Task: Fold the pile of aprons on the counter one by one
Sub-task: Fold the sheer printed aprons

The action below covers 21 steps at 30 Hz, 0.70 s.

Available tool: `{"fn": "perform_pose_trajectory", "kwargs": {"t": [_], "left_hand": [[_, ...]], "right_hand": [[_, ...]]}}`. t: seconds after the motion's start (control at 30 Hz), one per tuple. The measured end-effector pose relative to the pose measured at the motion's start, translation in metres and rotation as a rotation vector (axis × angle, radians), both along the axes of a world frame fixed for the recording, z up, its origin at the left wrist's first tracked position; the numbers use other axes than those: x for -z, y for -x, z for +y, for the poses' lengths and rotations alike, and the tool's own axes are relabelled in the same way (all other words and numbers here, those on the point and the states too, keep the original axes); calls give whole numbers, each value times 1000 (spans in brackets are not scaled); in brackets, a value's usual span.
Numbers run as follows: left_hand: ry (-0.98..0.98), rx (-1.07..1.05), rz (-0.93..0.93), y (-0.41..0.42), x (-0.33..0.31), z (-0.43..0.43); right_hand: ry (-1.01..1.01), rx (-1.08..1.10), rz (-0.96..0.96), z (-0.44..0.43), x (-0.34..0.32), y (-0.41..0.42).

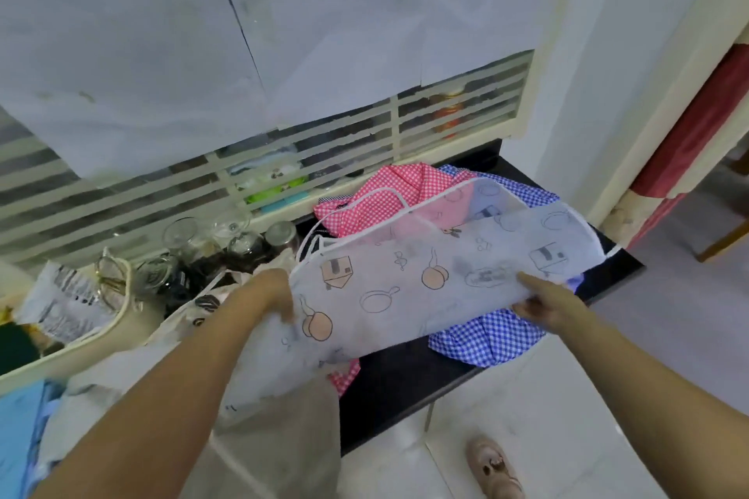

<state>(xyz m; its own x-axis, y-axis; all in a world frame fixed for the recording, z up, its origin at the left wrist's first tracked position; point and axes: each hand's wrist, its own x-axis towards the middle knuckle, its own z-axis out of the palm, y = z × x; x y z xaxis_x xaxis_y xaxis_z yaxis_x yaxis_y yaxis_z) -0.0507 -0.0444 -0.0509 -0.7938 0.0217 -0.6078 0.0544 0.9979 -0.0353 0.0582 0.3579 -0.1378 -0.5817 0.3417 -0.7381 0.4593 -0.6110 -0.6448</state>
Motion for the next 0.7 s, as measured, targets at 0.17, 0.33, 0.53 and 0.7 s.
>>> {"fn": "perform_pose_trajectory", "kwargs": {"t": [0.17, 0.33, 0.53, 0.7], "left_hand": [[198, 88, 587, -19, 22, 35], [7, 98, 712, -14, 48, 53], [-16, -41, 597, -12, 61, 51], [-105, -152, 666, -7, 64, 51]], "right_hand": [[-702, -1281, -597, 41, -26, 21], [-1599, -1386, 171, 60, -53, 83], [-1575, -1869, 317, 68, -45, 174], [-1531, -2138, 372, 55, -54, 218]]}}
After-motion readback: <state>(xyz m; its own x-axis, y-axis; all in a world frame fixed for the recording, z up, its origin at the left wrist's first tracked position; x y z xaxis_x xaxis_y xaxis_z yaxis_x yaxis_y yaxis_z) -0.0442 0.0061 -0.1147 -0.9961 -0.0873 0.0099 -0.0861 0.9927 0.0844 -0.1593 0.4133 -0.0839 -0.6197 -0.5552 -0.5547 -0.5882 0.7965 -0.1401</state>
